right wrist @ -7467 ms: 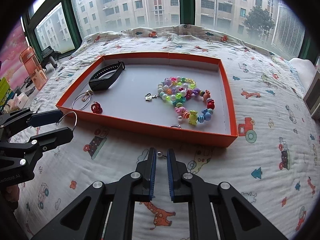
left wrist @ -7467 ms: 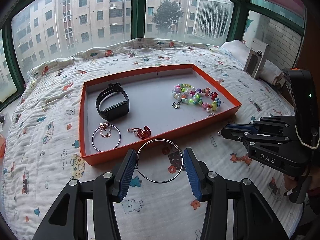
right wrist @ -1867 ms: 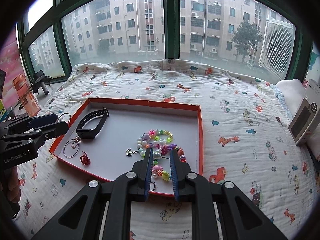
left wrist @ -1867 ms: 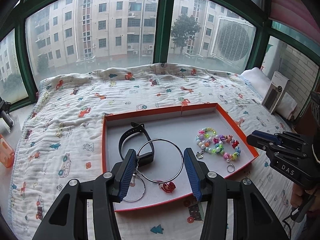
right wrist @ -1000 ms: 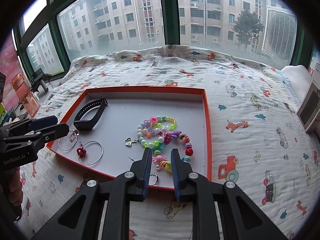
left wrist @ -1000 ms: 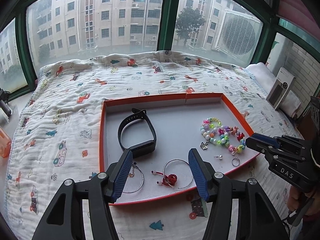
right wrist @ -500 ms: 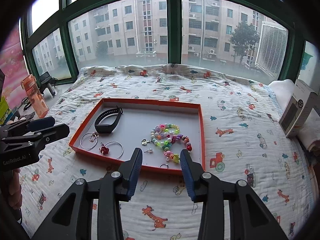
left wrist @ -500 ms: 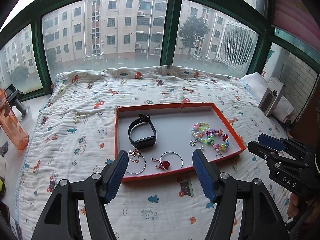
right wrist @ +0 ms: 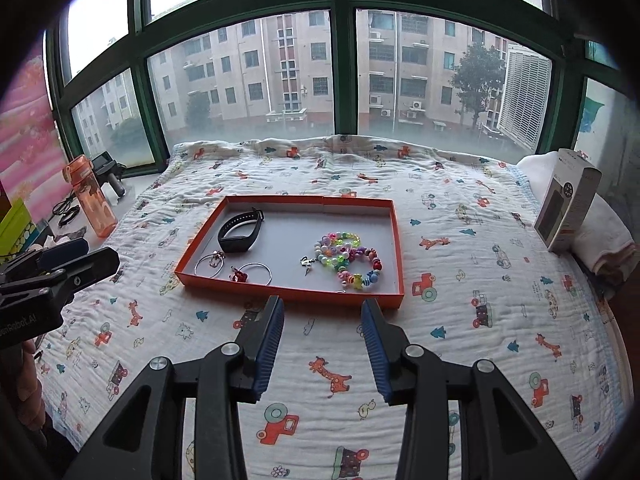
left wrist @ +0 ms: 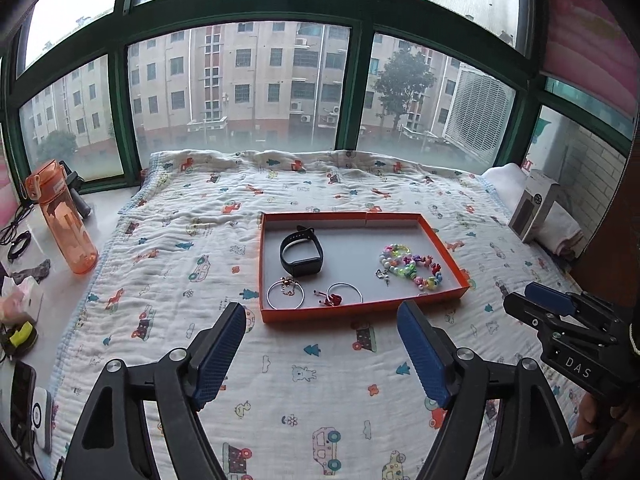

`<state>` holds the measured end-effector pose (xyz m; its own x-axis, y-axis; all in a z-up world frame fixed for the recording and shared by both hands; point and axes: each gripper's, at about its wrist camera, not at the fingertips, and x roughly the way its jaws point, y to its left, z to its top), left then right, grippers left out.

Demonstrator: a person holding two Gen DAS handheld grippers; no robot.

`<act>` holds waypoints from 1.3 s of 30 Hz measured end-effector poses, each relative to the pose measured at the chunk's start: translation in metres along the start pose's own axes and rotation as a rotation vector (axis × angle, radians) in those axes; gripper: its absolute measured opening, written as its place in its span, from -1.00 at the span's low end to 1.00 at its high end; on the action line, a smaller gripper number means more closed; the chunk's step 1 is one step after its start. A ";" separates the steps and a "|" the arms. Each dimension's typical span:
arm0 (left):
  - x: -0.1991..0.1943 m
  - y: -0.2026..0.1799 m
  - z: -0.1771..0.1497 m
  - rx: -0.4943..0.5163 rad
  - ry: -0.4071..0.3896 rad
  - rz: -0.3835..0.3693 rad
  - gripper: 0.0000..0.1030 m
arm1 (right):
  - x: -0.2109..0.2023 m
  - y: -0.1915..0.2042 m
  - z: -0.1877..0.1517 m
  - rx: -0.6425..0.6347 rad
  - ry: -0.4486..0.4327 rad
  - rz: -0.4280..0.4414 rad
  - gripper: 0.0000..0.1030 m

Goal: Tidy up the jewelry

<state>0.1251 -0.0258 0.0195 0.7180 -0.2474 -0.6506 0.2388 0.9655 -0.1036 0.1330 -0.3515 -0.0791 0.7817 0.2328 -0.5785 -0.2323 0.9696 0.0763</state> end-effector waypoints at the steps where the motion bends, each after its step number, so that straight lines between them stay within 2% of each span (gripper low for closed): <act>1: -0.006 0.000 -0.003 -0.001 -0.004 0.004 0.63 | -0.005 0.001 -0.002 -0.002 -0.003 0.000 -0.14; 8: -0.040 -0.005 -0.018 0.003 -0.037 0.039 0.71 | -0.028 0.006 -0.010 -0.006 -0.036 0.005 -0.11; 16: -0.060 -0.007 -0.026 0.004 -0.056 0.053 0.84 | -0.042 0.008 -0.017 0.001 -0.060 0.009 0.07; 21: -0.064 -0.004 -0.029 -0.008 -0.061 0.062 0.95 | -0.041 0.008 -0.021 0.002 -0.053 0.013 0.12; 39: -0.054 -0.005 -0.039 0.006 -0.025 0.095 1.00 | -0.042 0.007 -0.027 0.013 -0.028 0.020 0.19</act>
<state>0.0593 -0.0141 0.0261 0.7534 -0.1568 -0.6386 0.1728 0.9842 -0.0377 0.0828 -0.3565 -0.0762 0.7932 0.2537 -0.5535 -0.2404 0.9657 0.0982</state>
